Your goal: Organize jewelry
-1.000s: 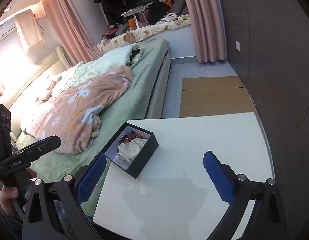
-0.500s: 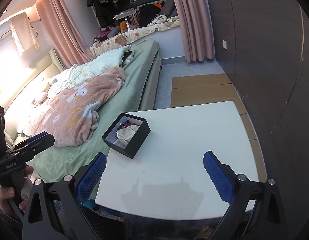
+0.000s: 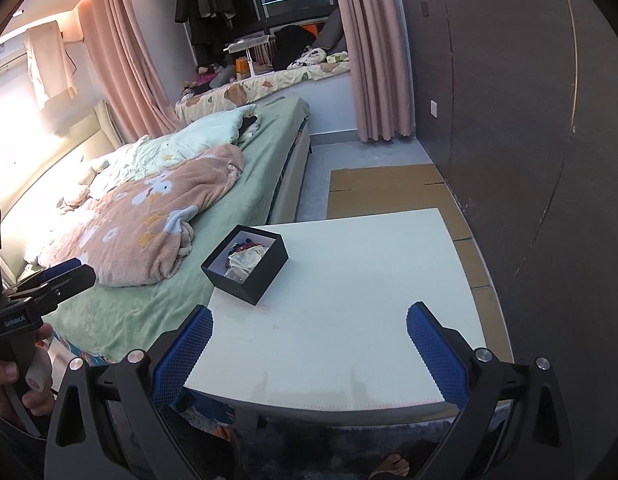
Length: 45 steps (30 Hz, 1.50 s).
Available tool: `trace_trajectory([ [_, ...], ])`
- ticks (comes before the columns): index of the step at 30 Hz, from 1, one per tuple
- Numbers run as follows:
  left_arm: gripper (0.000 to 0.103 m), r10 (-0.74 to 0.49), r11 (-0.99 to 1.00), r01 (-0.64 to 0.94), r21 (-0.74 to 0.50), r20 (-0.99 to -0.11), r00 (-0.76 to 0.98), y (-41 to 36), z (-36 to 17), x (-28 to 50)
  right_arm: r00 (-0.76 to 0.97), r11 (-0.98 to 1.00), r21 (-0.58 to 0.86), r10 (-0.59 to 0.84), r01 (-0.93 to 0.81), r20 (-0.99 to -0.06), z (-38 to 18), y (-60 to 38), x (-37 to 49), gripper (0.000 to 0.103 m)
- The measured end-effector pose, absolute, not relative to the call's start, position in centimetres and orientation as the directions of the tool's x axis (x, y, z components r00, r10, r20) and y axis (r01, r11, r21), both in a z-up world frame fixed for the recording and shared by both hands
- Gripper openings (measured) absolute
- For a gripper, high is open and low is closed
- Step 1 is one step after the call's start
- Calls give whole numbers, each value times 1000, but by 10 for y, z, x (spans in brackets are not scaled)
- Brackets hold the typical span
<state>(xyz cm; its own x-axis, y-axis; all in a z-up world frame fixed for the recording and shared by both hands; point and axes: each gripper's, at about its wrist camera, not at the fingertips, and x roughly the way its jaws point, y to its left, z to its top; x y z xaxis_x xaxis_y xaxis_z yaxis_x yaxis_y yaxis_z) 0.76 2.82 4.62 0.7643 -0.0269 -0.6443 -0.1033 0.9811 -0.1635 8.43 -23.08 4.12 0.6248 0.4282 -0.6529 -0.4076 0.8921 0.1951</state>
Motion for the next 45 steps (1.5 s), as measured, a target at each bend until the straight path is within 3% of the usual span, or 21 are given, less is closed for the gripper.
trace_trajectory([
  [45,98,27,984,-124,-127,-586,810,17,71,-25,658,903,188,413,-387,-629,54,-243,62,95],
])
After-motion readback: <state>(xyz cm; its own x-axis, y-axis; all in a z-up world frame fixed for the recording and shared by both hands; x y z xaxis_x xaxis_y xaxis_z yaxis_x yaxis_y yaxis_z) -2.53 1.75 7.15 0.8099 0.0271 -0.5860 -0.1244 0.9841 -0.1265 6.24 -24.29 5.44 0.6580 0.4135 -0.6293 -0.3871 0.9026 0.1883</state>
